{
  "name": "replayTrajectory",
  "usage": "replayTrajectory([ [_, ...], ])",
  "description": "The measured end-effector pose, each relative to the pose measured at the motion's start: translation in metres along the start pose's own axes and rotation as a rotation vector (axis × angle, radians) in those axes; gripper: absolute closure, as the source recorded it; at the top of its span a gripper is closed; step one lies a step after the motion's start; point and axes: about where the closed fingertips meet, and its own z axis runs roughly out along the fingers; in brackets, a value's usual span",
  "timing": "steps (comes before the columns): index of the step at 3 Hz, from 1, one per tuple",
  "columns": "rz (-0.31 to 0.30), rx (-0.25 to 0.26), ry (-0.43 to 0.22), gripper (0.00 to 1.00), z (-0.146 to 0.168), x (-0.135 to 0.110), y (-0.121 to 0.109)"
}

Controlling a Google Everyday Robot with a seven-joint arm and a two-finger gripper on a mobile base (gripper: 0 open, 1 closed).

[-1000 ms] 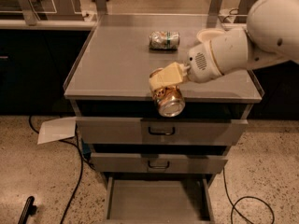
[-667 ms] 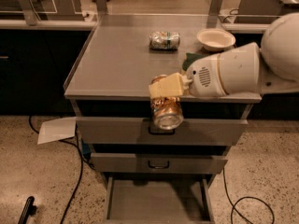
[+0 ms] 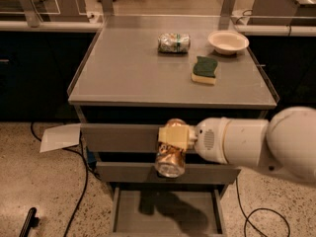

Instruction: Place orange can into bottom drawer

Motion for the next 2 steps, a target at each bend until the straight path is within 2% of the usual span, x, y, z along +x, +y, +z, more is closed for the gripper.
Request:
replayTrajectory([
  [1,0.031,0.066,-0.003,1.0,0.0119,0.0323,-0.026],
  [2,0.031,0.066,-0.003,1.0,0.0119,0.0323,-0.026],
])
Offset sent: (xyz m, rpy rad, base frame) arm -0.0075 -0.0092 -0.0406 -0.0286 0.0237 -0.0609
